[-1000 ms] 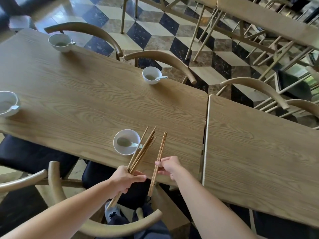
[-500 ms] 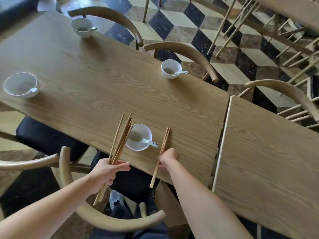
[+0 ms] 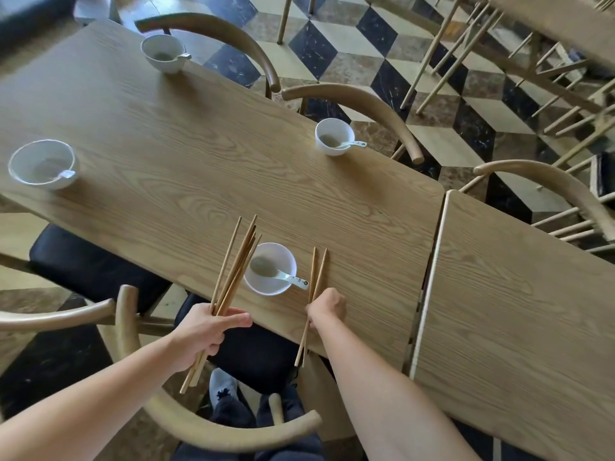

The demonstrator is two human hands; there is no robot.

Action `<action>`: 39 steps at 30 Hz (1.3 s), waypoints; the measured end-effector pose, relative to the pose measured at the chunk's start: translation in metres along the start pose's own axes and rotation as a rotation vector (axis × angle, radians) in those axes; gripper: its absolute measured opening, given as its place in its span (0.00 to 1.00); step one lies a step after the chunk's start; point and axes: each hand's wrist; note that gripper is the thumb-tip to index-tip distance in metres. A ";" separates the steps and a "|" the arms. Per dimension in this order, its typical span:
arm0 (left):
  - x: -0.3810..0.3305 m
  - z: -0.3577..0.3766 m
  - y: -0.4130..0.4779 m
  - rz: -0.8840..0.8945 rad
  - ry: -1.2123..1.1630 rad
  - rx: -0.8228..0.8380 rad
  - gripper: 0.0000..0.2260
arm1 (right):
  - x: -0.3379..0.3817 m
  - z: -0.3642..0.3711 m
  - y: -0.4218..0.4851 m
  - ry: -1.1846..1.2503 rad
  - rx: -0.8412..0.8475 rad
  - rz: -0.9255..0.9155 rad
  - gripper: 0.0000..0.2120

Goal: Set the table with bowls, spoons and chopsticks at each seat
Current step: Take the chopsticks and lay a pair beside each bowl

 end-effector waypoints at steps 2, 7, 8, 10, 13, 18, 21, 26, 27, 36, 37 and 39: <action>-0.002 -0.002 0.001 -0.002 -0.003 -0.004 0.08 | 0.009 -0.018 -0.026 0.044 0.008 -0.013 0.03; -0.002 -0.005 0.002 -0.005 -0.008 -0.015 0.08 | 0.009 -0.040 -0.047 0.194 0.025 -0.002 0.03; -0.002 -0.005 0.002 -0.006 -0.006 -0.014 0.08 | 0.007 -0.039 -0.047 0.153 0.009 0.012 0.08; 0.000 -0.004 0.003 -0.012 -0.003 -0.011 0.08 | 0.006 -0.041 -0.049 0.125 -0.011 0.049 0.12; 0.001 -0.002 0.004 -0.013 -0.002 -0.007 0.09 | 0.007 -0.042 -0.055 0.032 -0.015 -0.049 0.02; 0.000 0.004 0.004 0.001 0.006 -0.003 0.09 | 0.007 -0.048 -0.062 -0.130 -0.013 -0.150 0.03; 0.000 0.006 0.004 0.008 0.019 -0.009 0.09 | 0.003 -0.047 -0.059 -0.082 -0.018 -0.123 0.05; 0.002 0.011 0.005 0.004 0.023 -0.024 0.09 | 0.000 -0.048 -0.061 0.146 0.003 -0.023 0.04; 0.002 0.012 0.006 0.000 0.014 -0.027 0.09 | -0.001 -0.048 -0.062 0.191 -0.003 0.021 0.05; 0.005 0.019 0.010 -0.025 -0.092 -0.038 0.10 | 0.000 -0.048 -0.070 0.553 -0.067 0.253 0.06; 0.005 0.019 0.010 -0.024 -0.089 -0.038 0.10 | 0.004 -0.049 -0.071 0.615 -0.071 0.285 0.06; 0.006 0.019 0.010 -0.025 -0.085 -0.039 0.10 | 0.008 -0.049 -0.075 0.646 -0.056 0.296 0.07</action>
Point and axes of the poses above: each hand's wrist, its own y-axis towards the middle knuckle, its own z-axis out of the palm, x = y × z, and after that the axes turned 4 degrees about x, right-handed
